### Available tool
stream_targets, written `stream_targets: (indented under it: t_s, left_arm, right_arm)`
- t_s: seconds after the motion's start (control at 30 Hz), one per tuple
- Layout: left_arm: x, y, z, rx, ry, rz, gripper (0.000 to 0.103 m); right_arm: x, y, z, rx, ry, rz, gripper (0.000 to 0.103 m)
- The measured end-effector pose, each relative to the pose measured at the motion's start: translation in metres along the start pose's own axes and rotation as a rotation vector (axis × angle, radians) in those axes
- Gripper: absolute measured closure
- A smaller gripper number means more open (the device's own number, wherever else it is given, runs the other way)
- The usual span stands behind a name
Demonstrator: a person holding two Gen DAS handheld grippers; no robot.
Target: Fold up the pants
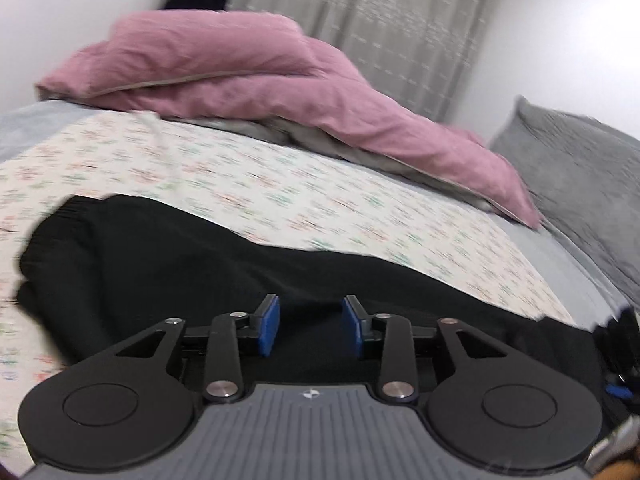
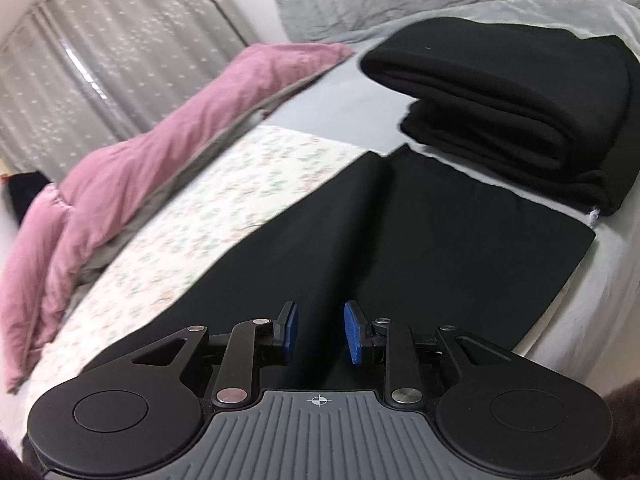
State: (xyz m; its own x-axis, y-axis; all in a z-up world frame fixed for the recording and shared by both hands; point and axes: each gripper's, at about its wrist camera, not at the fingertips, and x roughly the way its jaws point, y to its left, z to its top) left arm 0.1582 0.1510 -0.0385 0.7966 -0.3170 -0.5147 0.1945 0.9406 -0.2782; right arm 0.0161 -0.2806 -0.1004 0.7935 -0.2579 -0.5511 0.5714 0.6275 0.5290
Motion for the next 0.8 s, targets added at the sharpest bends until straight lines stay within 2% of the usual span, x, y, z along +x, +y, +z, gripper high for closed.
stream_targets:
  t_s: [0.1, 0.17, 0.23, 0.3, 0.4, 0.53, 0.63, 0.7, 0.8]
  left_arm:
    - [0.018, -0.014, -0.007, 0.003, 0.06, -0.055, 0.062]
    - [0.03, -0.021, -0.011, -0.018, 0.103, -0.1, 0.062]
    - [0.039, -0.028, -0.016, -0.025, 0.138, -0.135, 0.062]
    - [0.043, -0.034, -0.021, -0.012, 0.161, -0.146, 0.062]
    - [0.051, -0.04, -0.026, 0.018, 0.184, -0.143, 0.062]
    - [0.053, -0.039, -0.03, 0.016, 0.206, -0.14, 0.062]
    - [0.056, -0.04, -0.031, 0.01, 0.218, -0.142, 0.062]
    - [0.056, -0.041, -0.032, 0.013, 0.223, -0.142, 0.062]
    - [0.056, -0.04, -0.032, 0.015, 0.231, -0.143, 0.062]
  right_arm:
    - [0.017, -0.003, 0.008, 0.028, 0.03, 0.018, 0.076]
    - [0.025, 0.001, 0.011, 0.013, 0.032, -0.005, 0.077]
    - [0.032, 0.014, 0.015, -0.059, 0.02, -0.035, 0.082]
    - [0.036, 0.033, 0.017, -0.161, -0.002, -0.057, 0.095]
    - [0.042, 0.071, 0.017, -0.325, -0.024, -0.059, 0.098]
    - [0.055, 0.123, 0.001, -0.564, -0.014, -0.019, 0.099]
    - [0.068, 0.15, -0.019, -0.692, 0.047, 0.024, 0.099]
    - [0.077, 0.16, -0.03, -0.719, 0.111, 0.059, 0.097]
    - [0.077, 0.164, -0.04, -0.708, 0.156, 0.115, 0.087]
